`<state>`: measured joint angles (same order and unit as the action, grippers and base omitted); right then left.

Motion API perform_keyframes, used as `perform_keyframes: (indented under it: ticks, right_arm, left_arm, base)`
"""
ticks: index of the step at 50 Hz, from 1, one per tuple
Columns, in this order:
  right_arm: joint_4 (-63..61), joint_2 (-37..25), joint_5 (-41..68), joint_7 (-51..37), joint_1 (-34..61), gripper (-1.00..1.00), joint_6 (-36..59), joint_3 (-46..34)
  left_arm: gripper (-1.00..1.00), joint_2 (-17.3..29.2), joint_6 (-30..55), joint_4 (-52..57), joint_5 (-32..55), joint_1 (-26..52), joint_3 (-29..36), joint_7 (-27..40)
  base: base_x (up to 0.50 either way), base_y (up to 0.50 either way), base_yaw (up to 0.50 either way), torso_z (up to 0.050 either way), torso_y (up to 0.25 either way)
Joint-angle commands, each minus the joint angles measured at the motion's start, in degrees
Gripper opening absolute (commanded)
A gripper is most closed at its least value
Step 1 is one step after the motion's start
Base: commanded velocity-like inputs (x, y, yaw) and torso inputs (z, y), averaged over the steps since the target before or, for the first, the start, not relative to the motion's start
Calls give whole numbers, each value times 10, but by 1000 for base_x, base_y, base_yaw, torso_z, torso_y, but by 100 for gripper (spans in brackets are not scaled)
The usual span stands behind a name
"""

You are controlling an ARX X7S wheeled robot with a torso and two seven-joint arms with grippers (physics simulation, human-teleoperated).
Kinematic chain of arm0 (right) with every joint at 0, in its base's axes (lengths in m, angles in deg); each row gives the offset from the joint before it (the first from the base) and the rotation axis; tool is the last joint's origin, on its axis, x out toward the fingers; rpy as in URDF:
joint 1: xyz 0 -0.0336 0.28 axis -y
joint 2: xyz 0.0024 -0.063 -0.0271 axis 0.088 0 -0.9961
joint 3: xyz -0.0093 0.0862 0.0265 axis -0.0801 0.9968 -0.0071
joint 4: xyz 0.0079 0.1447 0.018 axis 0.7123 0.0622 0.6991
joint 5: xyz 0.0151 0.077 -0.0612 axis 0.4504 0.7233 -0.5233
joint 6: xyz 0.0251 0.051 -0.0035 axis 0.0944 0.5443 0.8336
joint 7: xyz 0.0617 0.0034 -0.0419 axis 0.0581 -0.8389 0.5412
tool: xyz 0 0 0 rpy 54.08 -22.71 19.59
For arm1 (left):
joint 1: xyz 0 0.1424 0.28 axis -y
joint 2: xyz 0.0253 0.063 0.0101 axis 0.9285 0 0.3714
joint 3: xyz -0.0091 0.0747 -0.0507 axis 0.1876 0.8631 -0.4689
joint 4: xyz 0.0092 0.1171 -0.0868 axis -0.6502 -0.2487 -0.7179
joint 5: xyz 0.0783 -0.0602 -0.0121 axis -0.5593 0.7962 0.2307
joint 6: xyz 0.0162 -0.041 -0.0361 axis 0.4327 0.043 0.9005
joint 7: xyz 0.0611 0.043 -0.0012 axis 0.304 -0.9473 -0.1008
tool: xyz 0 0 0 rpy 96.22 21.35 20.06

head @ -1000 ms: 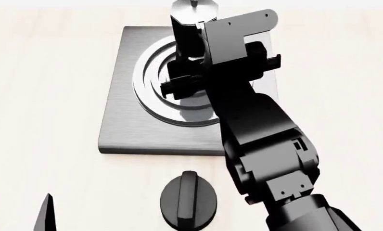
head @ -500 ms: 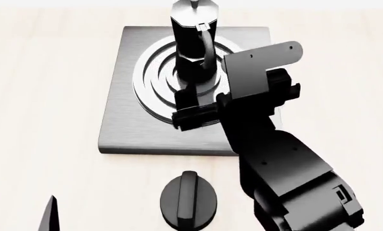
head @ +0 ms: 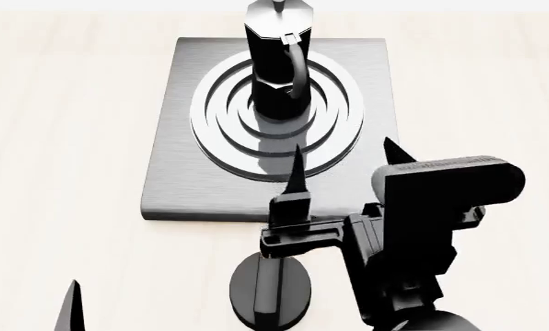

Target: Put the moka pot on the stove.

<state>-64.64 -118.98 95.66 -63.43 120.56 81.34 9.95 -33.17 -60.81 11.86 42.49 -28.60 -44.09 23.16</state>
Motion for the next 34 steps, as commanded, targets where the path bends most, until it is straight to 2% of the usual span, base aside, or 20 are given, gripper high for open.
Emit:
perform_keyframes:
  ticks: [1, 13, 18, 24, 34]
  right_arm:
    - [-126, -43, -51, -46, -152, 100, -78, 46]
    - [-184, -81, -168, -117, -254, 100, -88, 27]
    - [-196, -88, -202, -132, -304, 100, -127, 29]
    - [-189, -92, -212, -138, -336, 100, -157, 38]
    - [-222, -99, -195, -141, -335, 100, -159, 47]
  left_arm:
    - [100, -10, -4, 3, -11, 1, -15, -9]
    - [100, -9, -2, -4, -11, 4, -13, -7]
    - [100, -11, -11, -16, -7, 6, -15, -11]
    - [100, -14, -14, -32, -15, 11, -8, -14]
    - [100, -11, -11, -26, -19, 10, -7, -10]
  base:
    - [0, 0, 0, 0, 0]
    - [0, 0, 0, 0, 0]
    - [0, 0, 0, 0, 0]
    - [0, 0, 0, 0, 0]
    - [0, 0, 0, 0, 0]
